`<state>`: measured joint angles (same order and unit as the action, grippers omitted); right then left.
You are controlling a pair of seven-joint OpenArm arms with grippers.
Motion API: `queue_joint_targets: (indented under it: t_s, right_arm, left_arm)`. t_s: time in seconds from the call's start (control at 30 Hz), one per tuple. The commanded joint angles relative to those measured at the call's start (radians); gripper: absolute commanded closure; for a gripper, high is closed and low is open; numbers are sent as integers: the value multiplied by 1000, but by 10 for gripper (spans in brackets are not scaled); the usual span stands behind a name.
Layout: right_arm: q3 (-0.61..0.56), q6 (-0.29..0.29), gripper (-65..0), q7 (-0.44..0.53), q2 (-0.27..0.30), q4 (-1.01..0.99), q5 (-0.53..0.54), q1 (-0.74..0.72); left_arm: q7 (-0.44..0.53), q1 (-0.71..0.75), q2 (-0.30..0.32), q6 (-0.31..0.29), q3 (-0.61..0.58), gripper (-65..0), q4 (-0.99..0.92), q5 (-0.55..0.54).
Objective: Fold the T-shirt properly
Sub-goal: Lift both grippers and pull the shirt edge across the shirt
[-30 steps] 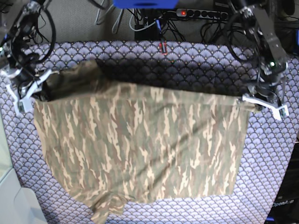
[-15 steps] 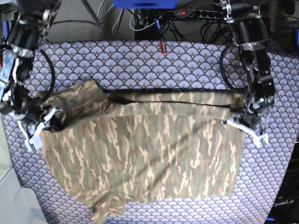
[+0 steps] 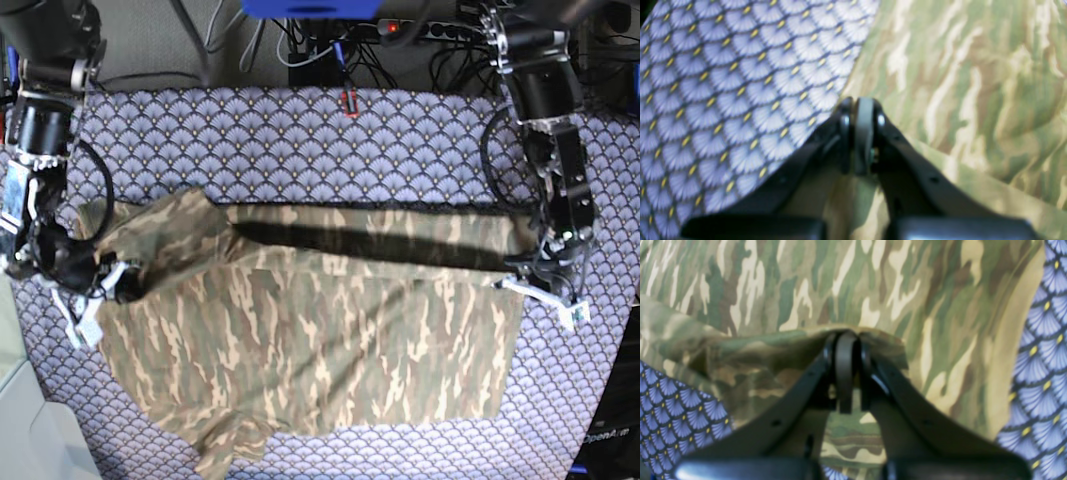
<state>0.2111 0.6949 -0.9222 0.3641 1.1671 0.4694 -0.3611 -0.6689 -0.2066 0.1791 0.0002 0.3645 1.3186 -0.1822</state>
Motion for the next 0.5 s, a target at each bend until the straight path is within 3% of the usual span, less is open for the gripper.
queue_joint_targets:
  t_s: [0.0, 0.33, 0.47]
  right_arm:
    - [4, 3, 0, 28, 11, 18, -8, -40]
    - [4, 3, 0, 28, -27, 18, -171, -138]
    - [4, 3, 0, 30, -46, 18, -180, -141]
  left_arm:
    - [28, -34, 12, 2, 3, -5, 11, 0]
    - [33, -115, 0, 2, -5, -5, -49, -3]
    - [33, -152, 0, -1, -5, -5, -115, -7]
